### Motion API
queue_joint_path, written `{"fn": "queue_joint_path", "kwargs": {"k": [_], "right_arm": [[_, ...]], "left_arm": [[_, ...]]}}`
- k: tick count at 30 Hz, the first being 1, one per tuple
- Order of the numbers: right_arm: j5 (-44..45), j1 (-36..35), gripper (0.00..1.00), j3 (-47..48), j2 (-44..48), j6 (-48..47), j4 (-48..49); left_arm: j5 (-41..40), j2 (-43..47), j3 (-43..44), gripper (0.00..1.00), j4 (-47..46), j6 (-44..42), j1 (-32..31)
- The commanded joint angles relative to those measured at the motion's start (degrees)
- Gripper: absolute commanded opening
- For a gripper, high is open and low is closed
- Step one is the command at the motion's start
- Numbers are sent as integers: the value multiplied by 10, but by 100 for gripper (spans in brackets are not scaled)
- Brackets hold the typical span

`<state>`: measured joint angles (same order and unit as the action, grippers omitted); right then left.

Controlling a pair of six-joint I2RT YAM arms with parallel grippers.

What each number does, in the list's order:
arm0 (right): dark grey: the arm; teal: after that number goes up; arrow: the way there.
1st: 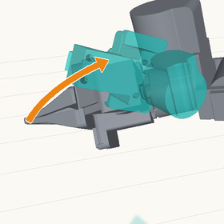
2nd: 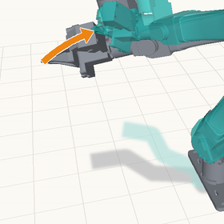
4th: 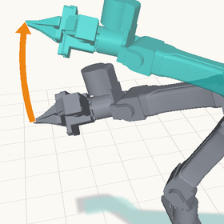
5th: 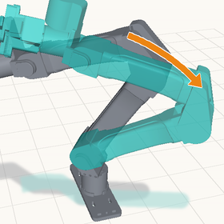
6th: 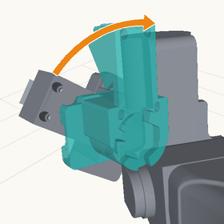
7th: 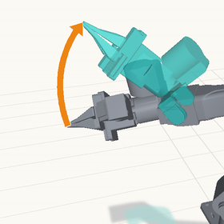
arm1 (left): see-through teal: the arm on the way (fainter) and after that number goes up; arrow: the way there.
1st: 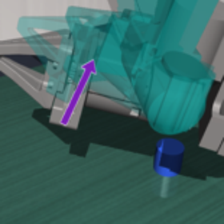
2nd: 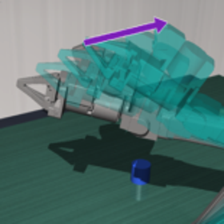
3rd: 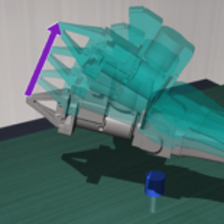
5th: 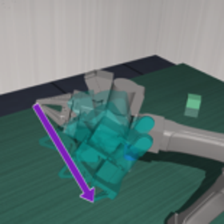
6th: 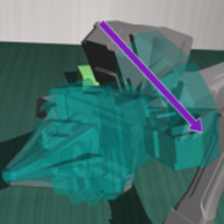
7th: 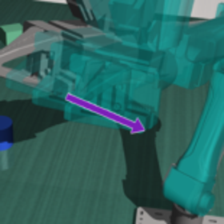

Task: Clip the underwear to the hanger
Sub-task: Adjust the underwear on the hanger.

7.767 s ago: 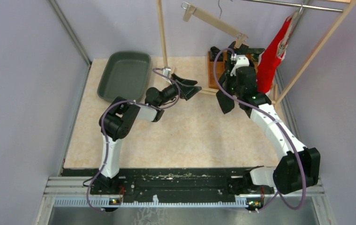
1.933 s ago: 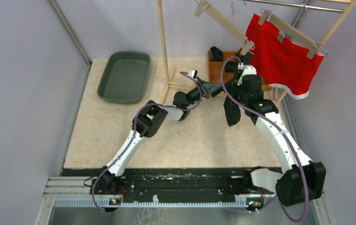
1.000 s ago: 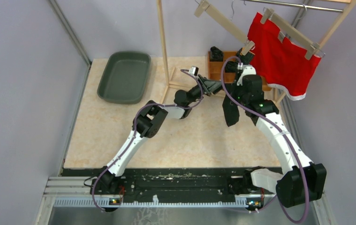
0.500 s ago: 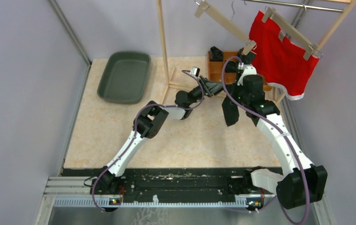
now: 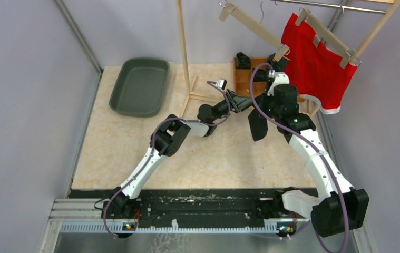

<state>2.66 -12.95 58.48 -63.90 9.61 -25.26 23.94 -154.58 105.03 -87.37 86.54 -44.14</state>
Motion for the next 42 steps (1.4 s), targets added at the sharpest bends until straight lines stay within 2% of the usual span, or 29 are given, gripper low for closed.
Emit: {"fn": "queue_joint_path", "kwargs": {"k": [1, 6, 11, 13, 15, 17, 20, 23, 25, 30, 36, 42], "right_arm": [[-6, 2, 0, 2, 22, 4, 29], [-6, 3, 0, 1, 21, 3, 29], [-4, 3, 0, 2, 23, 3, 24], [-3, 3, 0, 4, 25, 2, 20], [1, 2, 0, 4, 31, 2, 17], [4, 2, 10, 3, 34, 3, 13], [4, 3, 20, 3, 41, 4, 13], [-1, 2, 26, 4, 49, 6, 13], [-2, 2, 39, 5, 59, 7, 12], [12, 3, 58, 13, 89, 9, -1], [23, 2, 61, 42, 124, 1, -26], [9, 3, 61, 99, 133, -6, -39]], "left_arm": [[15, -3, -11, 40, -152, -10, -3], [13, 1, -18, 30, -152, -11, -3], [13, 21, -42, 6, -153, -13, 0], [15, 46, -74, 0, -153, -14, 5], [20, 86, -124, 0, -153, -22, 14], [27, 134, -190, 0, -152, -44, 23], [41, 194, -245, 0, -146, -58, 38], [61, 227, -264, 0, -137, -55, 47], [68, 240, -273, 0, -127, -57, 50], [82, 272, -279, 0, -82, -81, 56], [118, 332, -263, 0, 59, -173, 63], [123, 410, -233, 0, 278, -333, 65]]}}
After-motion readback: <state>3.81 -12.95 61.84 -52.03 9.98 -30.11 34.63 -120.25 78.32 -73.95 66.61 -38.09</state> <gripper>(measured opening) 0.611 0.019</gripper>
